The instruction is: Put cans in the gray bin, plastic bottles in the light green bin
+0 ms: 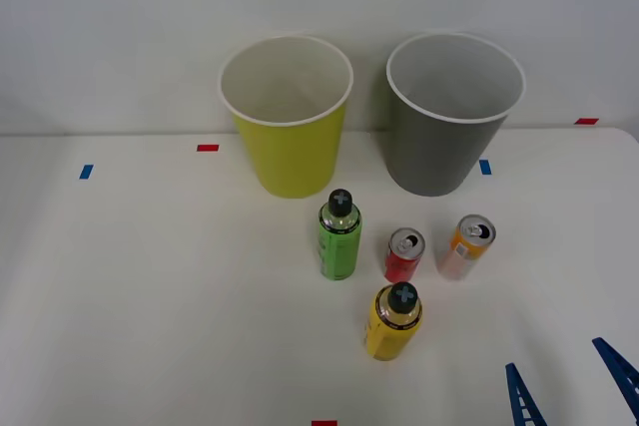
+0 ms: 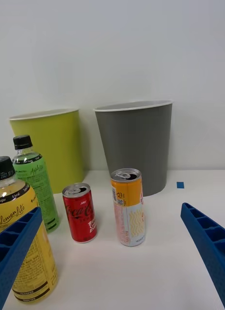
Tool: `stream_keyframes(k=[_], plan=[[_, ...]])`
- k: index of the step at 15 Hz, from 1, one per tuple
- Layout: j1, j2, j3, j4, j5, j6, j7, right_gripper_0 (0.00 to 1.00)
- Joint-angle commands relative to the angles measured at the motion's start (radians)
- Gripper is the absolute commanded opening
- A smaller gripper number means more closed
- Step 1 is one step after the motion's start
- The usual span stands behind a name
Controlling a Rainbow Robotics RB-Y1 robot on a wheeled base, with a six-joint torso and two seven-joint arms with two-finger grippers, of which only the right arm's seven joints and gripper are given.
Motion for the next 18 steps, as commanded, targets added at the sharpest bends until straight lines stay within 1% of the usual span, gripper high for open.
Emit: stream_keyframes(k=[1, 15, 16, 17, 18], plan=[[0.000, 0.000, 0.000, 0.000, 0.000, 0.000, 0.000, 1.00], [0.000, 0.000, 0.000, 0.000, 0.000, 0.000, 0.000, 1.00], [-0.017, 0.000, 0.005, 0.031, 0.006, 0.011, 0.000, 1.00], [-0.029, 0.000, 0.017, 0.058, -0.011, 0.005, -0.002, 1.00], [-0.040, 0.000, 0.037, 0.092, -0.055, 0.005, 0.005, 1.00]])
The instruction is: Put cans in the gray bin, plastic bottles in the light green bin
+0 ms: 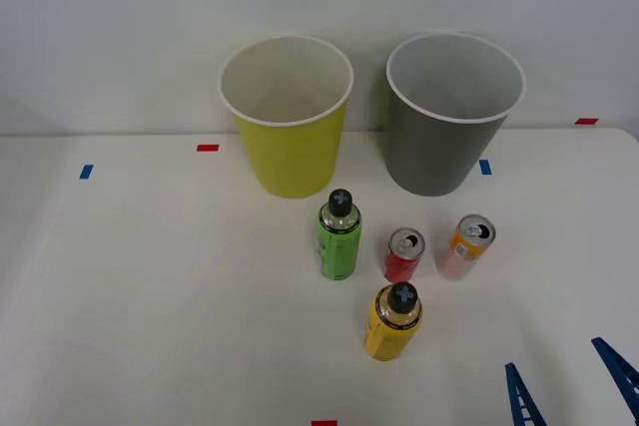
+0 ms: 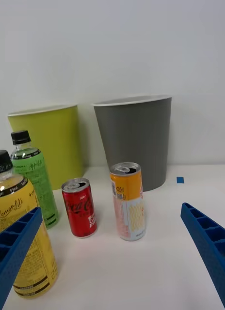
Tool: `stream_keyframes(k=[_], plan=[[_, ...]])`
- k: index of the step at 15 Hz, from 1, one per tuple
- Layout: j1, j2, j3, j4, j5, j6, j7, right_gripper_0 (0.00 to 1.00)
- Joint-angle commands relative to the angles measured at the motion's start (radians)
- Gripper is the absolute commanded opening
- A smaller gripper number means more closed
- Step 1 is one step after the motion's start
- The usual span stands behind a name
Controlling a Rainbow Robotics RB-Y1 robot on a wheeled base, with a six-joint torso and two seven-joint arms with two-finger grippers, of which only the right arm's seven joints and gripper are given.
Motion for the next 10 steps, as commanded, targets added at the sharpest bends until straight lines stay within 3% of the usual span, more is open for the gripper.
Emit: stream_keyframes(k=[1, 4, 7, 10], plan=[[-0.040, -0.006, 0.048, 0.090, -0.098, -0.001, 0.008, 1.00], [-0.085, -0.031, 0.055, 0.102, -0.115, 0.002, 0.028, 1.00], [-0.111, -0.060, 0.120, 0.102, -0.159, 0.068, 0.063, 1.00], [-0.128, -0.075, 0.190, 0.102, -0.268, 0.095, 0.210, 1.00]])
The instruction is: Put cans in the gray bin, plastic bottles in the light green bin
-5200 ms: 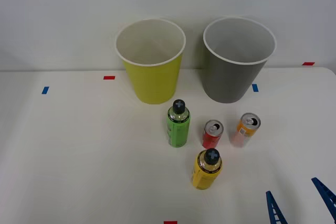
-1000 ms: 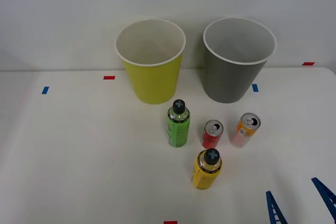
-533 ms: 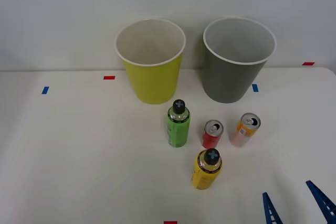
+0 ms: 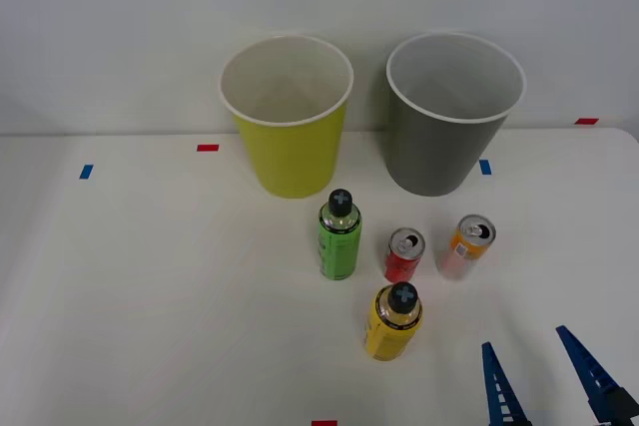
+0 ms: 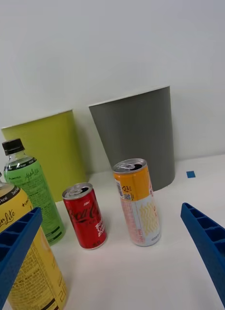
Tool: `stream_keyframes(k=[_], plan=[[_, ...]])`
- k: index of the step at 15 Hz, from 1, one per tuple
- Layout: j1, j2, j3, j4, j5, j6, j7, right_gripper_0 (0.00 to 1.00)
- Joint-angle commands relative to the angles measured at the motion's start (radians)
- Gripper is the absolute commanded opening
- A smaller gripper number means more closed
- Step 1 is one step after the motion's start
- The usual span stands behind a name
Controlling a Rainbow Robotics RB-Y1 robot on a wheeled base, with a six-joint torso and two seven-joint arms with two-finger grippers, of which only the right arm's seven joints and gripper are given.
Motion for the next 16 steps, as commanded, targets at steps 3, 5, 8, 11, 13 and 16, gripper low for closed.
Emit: stream_keyframes(k=[3, 5, 8, 11, 13, 16], plan=[[-0.013, -0.008, 0.027, 0.002, -0.055, 0.025, 0.077, 1.00], [-0.016, 0.001, 0.021, 0.000, -0.039, 0.032, 0.064, 1.00], [-0.031, 0.000, 0.021, 0.000, -0.041, 0.039, 0.056, 1.00], [-0.050, -0.005, 0.020, 0.000, -0.039, 0.067, 0.061, 1.00], [-0.059, -0.006, 0.017, 0.000, -0.039, 0.085, 0.071, 1.00], [-0.096, -0.035, 0.024, 0.000, -0.039, 0.147, 0.088, 1.00]])
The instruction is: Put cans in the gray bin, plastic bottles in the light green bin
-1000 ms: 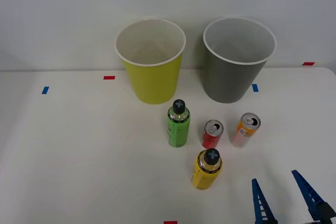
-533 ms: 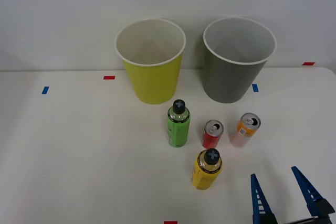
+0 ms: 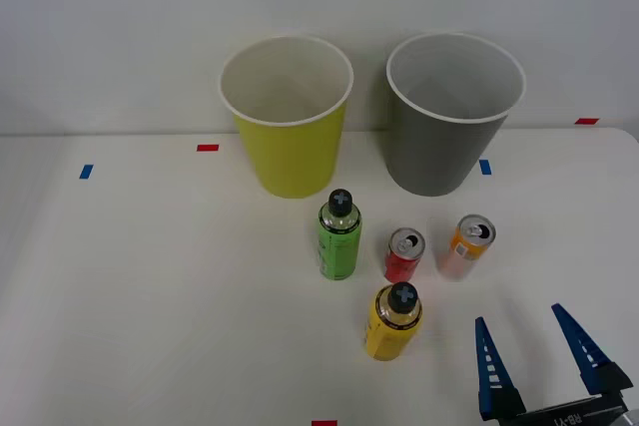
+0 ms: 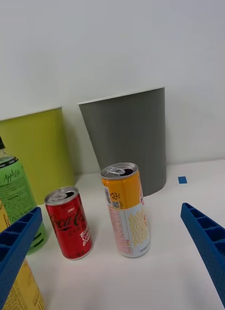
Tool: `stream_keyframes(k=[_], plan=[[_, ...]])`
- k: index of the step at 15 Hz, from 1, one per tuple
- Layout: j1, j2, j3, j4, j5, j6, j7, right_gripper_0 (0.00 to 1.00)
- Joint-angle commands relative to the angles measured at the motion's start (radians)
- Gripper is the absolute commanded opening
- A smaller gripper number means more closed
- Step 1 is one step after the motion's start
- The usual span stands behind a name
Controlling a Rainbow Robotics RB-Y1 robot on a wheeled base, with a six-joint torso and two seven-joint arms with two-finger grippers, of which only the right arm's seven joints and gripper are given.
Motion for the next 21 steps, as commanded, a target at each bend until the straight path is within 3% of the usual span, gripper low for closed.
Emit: stream_keyframes(k=[1, 3, 7, 21], plan=[[-0.041, -0.030, 0.015, 0.001, 0.000, 0.067, 0.016, 1.00], [-0.071, -0.027, 0.018, 0.007, -0.001, 0.079, 0.021, 1.00], [-0.215, -0.001, 0.015, 0.148, -0.047, 0.055, 0.048, 1.00], [-0.352, 0.020, 0.009, 0.150, 0.010, 0.346, 0.151, 1.00]])
